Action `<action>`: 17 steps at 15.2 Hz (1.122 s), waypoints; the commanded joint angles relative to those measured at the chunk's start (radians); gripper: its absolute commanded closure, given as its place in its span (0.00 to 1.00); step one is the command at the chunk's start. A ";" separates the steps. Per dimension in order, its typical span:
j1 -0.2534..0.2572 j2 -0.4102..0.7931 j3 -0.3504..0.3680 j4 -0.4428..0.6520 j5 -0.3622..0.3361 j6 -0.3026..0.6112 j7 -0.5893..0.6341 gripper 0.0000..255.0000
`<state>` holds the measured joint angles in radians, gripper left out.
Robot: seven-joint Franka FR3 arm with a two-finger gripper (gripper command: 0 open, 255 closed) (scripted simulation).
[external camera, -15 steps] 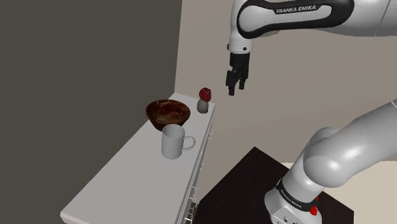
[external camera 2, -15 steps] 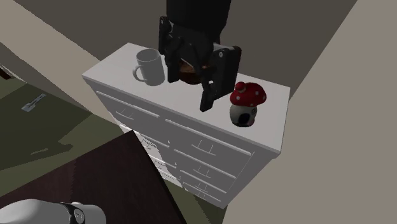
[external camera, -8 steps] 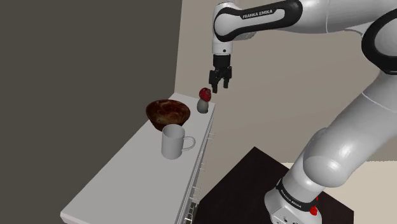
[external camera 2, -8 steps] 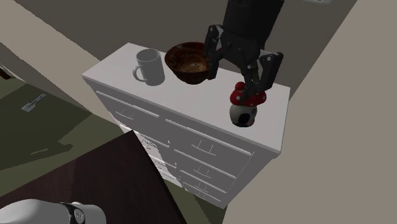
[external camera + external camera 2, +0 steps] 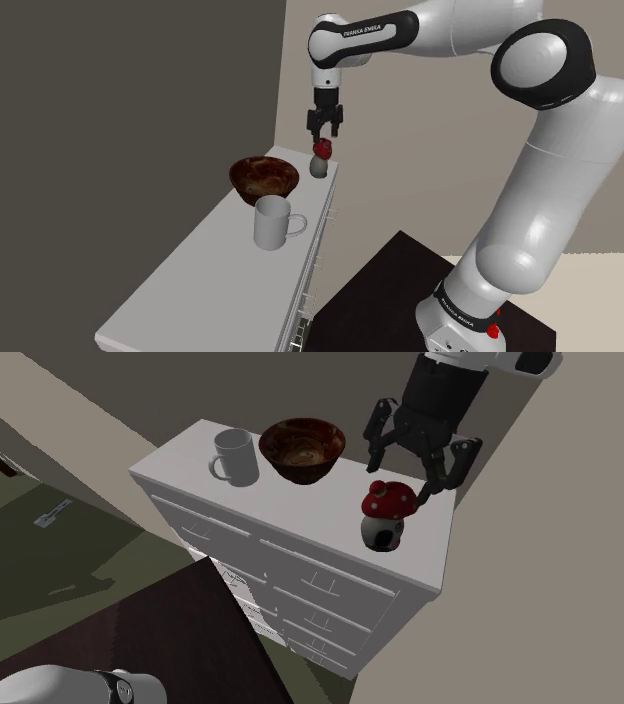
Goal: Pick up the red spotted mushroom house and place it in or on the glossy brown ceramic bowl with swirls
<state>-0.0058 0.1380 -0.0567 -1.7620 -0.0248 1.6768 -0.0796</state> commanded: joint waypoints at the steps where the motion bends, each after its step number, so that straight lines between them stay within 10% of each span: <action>1: -0.001 0.005 -0.001 -0.019 0.000 0.025 0.000 0.00; 13: -0.001 0.002 -0.001 -0.085 0.000 0.087 0.000 0.00; 14: -0.001 0.002 -0.001 -0.085 0.000 0.087 0.000 1.00; 17: -0.001 0.002 -0.001 -0.085 0.000 0.087 0.000 1.00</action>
<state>-0.0068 0.1394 -0.0572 -1.8459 -0.0243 1.7637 -0.0792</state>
